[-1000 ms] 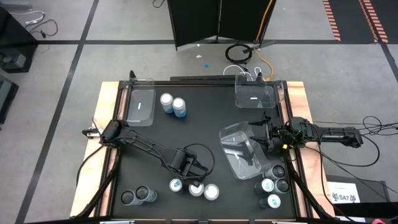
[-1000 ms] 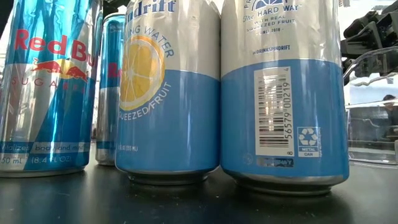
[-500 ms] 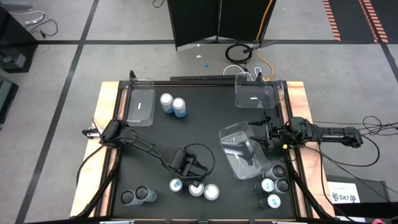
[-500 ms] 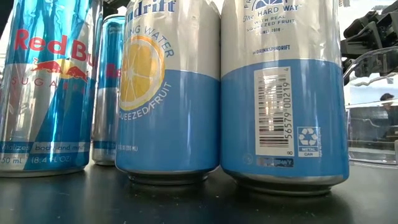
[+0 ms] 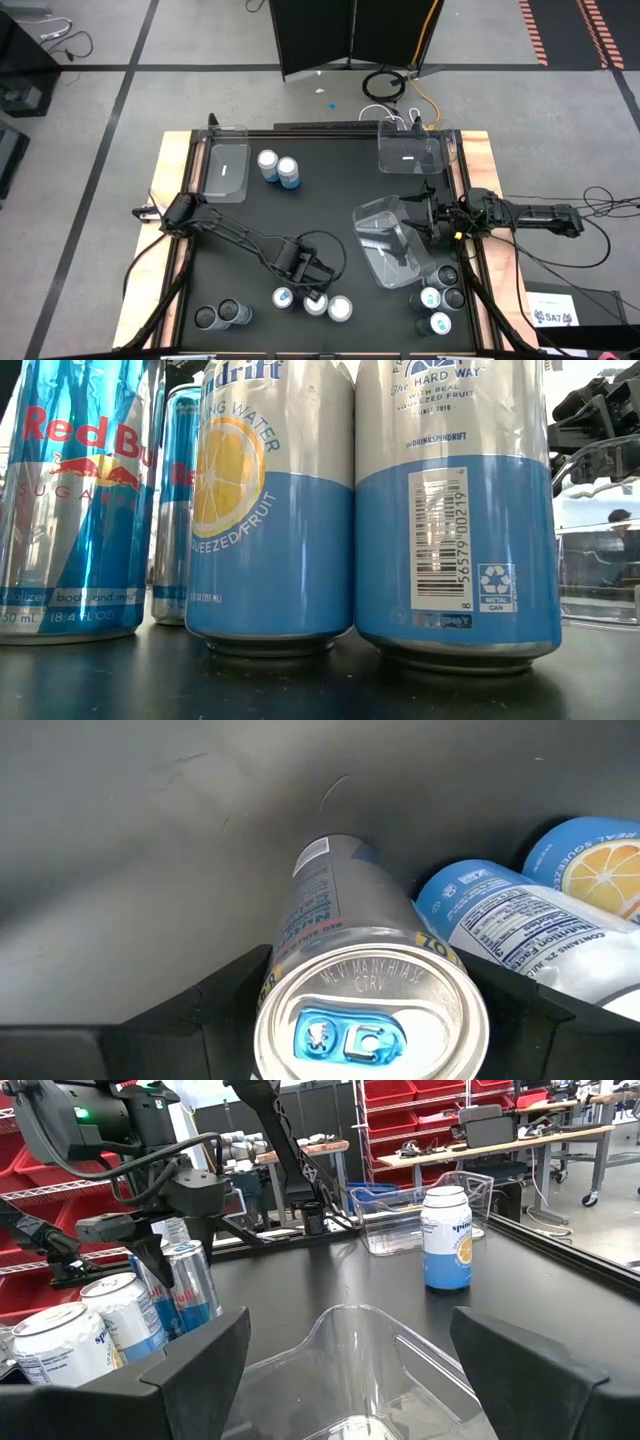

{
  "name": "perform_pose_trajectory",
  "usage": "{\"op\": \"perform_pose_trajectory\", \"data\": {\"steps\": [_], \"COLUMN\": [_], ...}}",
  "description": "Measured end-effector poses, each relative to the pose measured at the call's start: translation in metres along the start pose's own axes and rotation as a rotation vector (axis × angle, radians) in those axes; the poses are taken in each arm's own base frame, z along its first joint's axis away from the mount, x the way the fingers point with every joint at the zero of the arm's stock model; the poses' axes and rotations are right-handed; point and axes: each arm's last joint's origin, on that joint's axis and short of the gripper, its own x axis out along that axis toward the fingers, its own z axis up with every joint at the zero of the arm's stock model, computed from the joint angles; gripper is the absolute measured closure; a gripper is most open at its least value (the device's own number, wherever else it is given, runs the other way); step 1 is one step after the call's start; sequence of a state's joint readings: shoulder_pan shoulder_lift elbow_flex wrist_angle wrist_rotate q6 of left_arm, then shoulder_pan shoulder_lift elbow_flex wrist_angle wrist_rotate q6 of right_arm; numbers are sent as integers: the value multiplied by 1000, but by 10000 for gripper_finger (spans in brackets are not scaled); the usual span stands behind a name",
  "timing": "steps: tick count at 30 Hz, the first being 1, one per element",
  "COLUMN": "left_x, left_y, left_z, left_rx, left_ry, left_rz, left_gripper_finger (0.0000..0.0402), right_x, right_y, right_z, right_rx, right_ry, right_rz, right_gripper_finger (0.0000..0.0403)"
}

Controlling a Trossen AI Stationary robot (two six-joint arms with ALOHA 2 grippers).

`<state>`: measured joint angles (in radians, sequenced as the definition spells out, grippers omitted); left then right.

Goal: Sort soda cans
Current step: Move the top right blue soda can to the bottom center

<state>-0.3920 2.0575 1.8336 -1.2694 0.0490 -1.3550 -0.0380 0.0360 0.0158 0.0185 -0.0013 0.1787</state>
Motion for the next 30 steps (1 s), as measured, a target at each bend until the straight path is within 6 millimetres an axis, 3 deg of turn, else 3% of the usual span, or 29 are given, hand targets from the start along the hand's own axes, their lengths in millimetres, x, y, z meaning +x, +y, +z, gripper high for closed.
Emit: {"op": "perform_pose_trajectory", "data": {"steps": [21, 25, 30], "left_x": [-1, -1, -1], "left_y": [-3, 7, 5], "left_z": [4, 1, 2], "left_rx": [-58, -75, -84], "left_ry": [-30, -11, -15], "left_rz": [-32, 64, 45], "left_gripper_finger": [122, 122, 122], "right_x": [0, 0, 0], "right_y": [0, 0, 0], "right_z": [0, 0, 0], "right_rx": [0, 0, 0], "right_ry": [0, 0, 1], "right_rz": [0, 0, 0], "right_gripper_finger": [64, 64, 64]}}
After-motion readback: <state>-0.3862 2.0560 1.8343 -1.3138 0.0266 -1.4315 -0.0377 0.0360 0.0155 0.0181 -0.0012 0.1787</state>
